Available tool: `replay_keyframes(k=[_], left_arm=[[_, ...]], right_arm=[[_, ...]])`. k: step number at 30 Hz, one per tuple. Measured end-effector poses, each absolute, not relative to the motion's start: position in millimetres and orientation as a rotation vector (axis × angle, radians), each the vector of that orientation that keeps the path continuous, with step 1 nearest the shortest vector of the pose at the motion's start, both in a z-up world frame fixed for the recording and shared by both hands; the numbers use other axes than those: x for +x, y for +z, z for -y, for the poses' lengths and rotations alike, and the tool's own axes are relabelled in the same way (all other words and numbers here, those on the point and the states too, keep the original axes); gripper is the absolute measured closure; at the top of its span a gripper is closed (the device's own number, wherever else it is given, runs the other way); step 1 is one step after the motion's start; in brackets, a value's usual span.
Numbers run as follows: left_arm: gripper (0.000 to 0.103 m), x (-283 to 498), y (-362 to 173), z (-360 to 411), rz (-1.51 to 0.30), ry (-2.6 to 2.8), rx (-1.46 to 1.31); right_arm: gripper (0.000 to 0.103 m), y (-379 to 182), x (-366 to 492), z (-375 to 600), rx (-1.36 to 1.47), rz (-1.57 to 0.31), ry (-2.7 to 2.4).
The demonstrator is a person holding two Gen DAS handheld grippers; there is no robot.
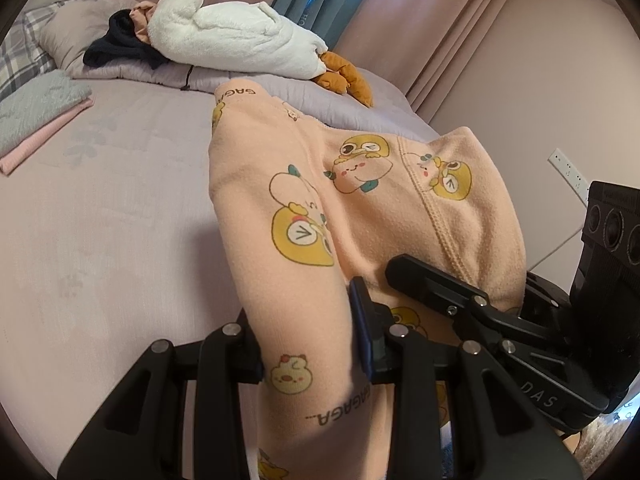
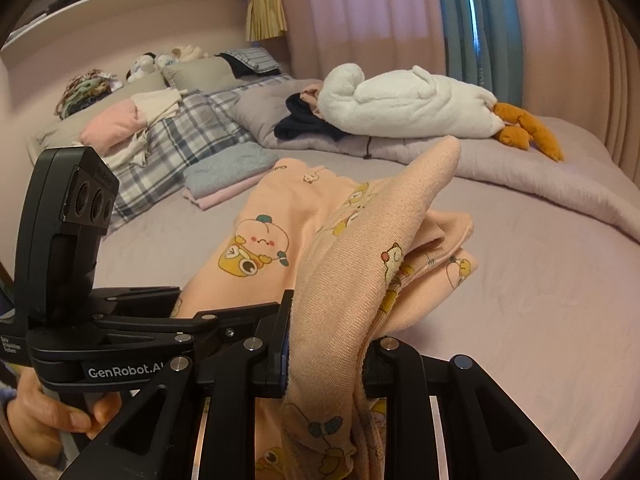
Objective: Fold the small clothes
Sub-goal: 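Fold the lifted edge over the bundle with the right gripper while the left gripper holds the shirt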
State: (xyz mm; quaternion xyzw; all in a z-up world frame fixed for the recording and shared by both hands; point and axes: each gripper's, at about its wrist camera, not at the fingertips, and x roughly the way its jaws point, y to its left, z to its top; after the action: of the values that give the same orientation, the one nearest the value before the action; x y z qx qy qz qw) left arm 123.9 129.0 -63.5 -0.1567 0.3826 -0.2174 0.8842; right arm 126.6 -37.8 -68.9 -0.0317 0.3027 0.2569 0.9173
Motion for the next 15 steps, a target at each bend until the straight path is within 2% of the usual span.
replay_keyframes(k=[15], left_arm=[[0.07,154,-44,-136,-0.742,-0.435,-0.287]], right_arm=[[0.078,-51,148,32,-0.064,-0.56,0.522]])
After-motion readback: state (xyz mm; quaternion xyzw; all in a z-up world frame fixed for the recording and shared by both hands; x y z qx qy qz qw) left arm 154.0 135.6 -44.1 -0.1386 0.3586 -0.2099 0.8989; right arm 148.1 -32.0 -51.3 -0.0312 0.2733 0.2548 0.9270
